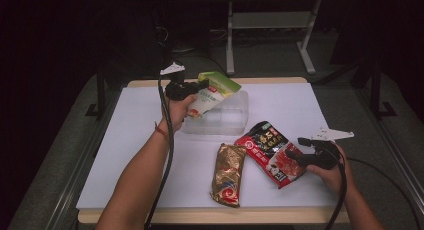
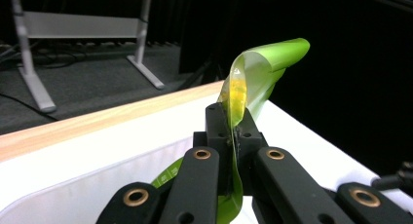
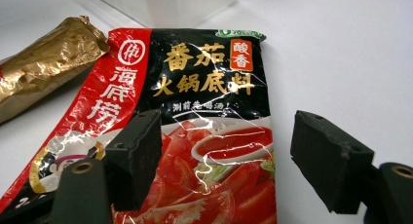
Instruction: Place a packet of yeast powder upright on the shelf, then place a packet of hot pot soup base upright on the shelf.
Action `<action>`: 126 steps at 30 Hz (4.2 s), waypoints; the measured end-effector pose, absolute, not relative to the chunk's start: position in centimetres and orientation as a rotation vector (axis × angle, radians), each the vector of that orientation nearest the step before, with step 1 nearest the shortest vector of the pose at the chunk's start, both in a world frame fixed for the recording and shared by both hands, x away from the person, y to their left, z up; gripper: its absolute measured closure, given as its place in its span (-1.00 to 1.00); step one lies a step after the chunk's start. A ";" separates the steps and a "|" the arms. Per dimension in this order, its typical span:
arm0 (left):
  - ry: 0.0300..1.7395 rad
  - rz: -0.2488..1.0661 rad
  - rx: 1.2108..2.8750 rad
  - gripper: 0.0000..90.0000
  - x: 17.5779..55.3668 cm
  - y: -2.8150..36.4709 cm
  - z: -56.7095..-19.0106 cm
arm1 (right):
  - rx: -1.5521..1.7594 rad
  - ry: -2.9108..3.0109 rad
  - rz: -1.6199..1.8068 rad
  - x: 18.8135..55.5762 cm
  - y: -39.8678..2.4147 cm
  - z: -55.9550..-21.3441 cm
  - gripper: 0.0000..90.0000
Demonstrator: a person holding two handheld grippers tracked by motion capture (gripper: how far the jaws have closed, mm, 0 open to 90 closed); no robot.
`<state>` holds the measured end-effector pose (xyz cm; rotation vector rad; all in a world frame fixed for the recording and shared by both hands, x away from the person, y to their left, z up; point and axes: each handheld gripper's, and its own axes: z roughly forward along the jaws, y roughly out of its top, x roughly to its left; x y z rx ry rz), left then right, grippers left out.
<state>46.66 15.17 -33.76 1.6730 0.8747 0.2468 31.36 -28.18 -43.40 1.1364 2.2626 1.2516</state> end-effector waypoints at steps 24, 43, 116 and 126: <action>0.626 0.481 2.297 0.45 47.0 11.8 -34.9 | 1.158 2.271 1.229 31.5 -28.3 -43.7 -0.41; 1.147 0.512 1.534 0.89 46.2 14.4 -35.5 | 1.142 2.266 1.239 31.4 -28.3 -43.5 -0.40; 0.576 0.424 2.095 -0.41 31.0 24.5 -41.9 | 1.054 2.248 1.148 30.6 -26.7 -42.4 -0.36; 0.573 0.308 2.119 -0.44 31.4 23.5 -42.7 | 1.018 2.246 1.178 30.0 -25.9 -41.7 -0.32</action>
